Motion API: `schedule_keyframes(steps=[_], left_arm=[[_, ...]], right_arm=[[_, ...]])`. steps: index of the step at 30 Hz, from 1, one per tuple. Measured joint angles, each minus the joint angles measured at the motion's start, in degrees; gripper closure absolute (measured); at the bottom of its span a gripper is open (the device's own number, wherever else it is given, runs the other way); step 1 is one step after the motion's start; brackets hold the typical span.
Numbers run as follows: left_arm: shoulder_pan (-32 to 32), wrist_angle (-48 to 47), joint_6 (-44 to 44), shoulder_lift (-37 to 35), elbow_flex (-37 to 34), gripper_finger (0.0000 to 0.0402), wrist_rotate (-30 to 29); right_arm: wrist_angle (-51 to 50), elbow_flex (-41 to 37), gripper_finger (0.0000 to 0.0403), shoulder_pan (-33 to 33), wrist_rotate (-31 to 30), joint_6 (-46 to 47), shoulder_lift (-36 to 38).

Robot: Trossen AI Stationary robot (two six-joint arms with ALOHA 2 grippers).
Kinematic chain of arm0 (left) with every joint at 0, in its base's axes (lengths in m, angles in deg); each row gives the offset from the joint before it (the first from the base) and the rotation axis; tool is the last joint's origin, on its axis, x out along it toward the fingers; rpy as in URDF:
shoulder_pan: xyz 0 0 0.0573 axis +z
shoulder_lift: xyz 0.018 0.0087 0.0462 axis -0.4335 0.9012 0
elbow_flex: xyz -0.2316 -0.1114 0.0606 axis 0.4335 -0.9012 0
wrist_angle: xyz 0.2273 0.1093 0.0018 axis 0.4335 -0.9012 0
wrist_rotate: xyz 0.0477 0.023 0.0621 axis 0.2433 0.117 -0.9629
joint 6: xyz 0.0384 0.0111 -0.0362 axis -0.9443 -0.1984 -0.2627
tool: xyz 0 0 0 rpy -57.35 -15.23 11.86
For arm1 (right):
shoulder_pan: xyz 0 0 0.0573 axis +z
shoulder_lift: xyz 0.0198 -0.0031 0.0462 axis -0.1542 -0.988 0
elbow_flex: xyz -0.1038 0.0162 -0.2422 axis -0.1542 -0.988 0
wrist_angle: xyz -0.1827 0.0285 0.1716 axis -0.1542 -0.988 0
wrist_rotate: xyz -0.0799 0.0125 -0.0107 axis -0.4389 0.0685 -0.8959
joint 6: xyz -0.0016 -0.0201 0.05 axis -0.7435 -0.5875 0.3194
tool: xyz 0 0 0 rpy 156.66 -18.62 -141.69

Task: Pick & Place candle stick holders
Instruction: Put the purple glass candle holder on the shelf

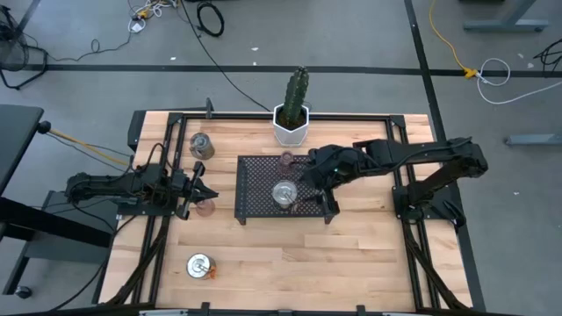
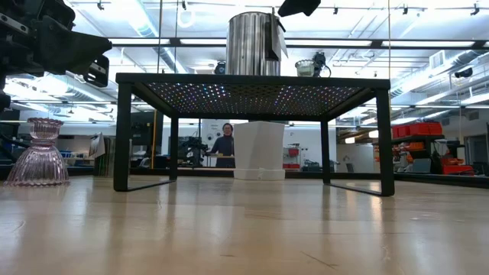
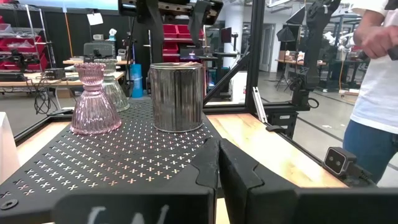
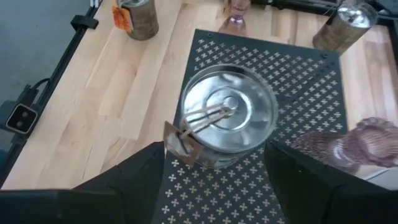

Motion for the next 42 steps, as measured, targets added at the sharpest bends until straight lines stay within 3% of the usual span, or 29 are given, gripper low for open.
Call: schedule_keyframes(steps=[21,31,36,42], left_arm=[[0.00,0.00,0.00,0.00,-0.02,0.0383,0.00],[0.00,-0.02,-0.01,0.00,-0.01,0.0383,0.00],[0.00,0.00,0.00,0.00,-0.02,0.0383,0.00],[0.01,0.00,0.00,-0.01,-0.01,0.0383,0.00]], right_arm=[[0.87,-0.76,0.0154,-4.56,-0.04,-1.54,2.51],[7.80,-13.23,0.0171,-4.95,-0.52,-1.13,9.59],[11.32,-19.28,0.0185,-5.63,-5.43,-0.02,14.38],[13.20,-24.96,0.0208,-7.17,-3.92,-0.01,19.44]])
